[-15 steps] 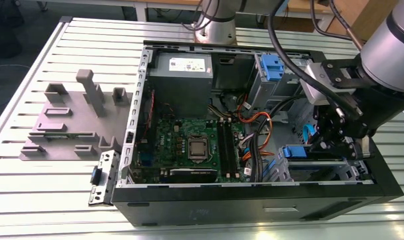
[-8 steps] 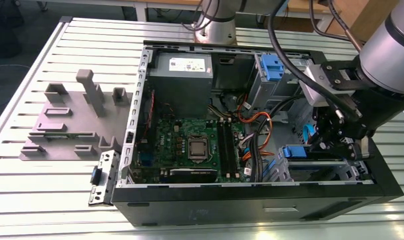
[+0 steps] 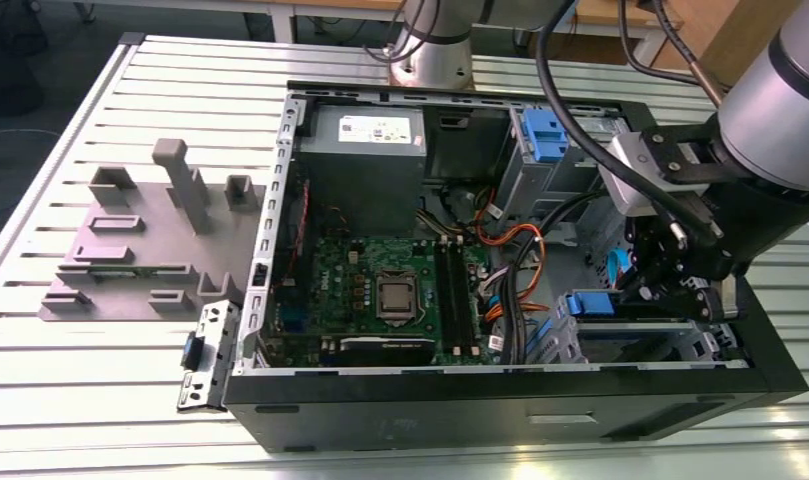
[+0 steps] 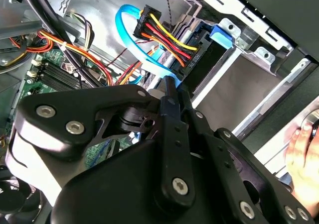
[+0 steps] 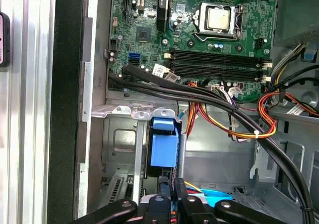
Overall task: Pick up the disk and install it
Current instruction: 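Insert the second disk wire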
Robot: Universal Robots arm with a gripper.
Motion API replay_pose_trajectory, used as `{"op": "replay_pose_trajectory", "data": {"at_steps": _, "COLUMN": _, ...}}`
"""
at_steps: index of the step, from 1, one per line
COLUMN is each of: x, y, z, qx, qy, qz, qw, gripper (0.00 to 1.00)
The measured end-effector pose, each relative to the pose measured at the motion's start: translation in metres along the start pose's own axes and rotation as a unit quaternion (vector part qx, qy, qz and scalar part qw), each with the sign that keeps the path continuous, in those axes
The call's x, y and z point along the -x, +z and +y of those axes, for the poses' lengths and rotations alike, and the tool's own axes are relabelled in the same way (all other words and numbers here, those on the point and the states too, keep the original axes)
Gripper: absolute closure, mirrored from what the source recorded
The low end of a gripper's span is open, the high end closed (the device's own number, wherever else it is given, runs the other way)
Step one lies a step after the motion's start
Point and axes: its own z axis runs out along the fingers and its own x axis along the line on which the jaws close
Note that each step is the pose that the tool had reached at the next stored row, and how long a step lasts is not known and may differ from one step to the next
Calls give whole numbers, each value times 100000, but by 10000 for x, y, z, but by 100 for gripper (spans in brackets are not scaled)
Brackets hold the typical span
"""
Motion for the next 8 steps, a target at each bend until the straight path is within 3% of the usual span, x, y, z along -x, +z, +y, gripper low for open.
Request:
{"op": "replay_pose_trajectory", "data": {"at_steps": 5, "x": 0, "y": -1, "z": 0, "qx": -3, "qy": 1, "qz": -28, "qw": 100000, "gripper": 83}}
{"op": "replay_pose_trajectory", "data": {"at_steps": 8, "x": 3, "y": -52, "z": -3, "qx": 28, "qy": 0, "qz": -18, "qw": 100000, "gripper": 77}}
